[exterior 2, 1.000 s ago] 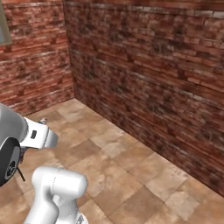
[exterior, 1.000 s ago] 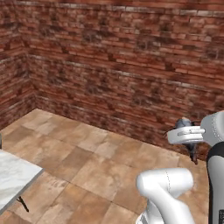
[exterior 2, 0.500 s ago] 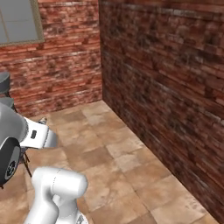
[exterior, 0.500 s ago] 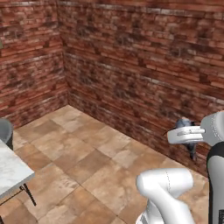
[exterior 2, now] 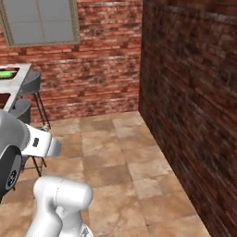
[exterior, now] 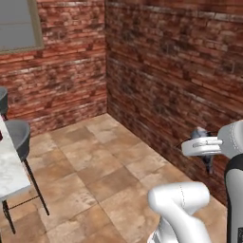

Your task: Gather the sweet potato and corn from the fridge and place them on a tray on the dining counter. Then gather the fish and steak from the fridge and place them on the other tray.

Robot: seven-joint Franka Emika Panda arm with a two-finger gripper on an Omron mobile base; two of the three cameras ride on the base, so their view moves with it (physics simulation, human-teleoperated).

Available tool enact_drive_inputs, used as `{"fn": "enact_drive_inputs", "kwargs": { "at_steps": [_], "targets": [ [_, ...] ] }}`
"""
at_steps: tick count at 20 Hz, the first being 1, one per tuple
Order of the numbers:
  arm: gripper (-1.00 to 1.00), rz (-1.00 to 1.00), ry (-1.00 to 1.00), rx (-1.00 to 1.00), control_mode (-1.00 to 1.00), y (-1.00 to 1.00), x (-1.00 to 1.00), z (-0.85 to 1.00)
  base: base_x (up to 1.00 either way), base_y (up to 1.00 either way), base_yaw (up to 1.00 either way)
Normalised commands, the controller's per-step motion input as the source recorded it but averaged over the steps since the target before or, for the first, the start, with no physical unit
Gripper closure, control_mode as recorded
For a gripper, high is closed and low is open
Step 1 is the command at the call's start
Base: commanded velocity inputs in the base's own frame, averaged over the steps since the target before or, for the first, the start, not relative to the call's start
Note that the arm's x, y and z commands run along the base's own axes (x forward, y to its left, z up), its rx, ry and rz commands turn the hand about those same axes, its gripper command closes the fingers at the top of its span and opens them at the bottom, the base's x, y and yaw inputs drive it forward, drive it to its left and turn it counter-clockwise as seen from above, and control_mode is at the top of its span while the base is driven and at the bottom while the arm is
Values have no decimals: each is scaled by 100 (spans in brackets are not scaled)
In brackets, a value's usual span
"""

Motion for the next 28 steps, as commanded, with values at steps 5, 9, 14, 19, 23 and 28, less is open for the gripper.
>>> {"fn": "enact_drive_inputs", "kwargs": {
  "at_steps": [5,9,14,19,23,28],
  "targets": [
    [100,0,0,0,100,0,0,0,63,-39,44],
    [100,0,0,0,100,0,0,0,66,-37,44],
    [100,0,0,0,100,0,0,0,65,-39,44],
    [100,0,0,0,100,0,0,0,64,-39,44],
    [100,0,0,0,100,0,0,0,65,-39,44],
    [100,0,0,0,100,0,0,0,65,-40,44]
  ]
}}
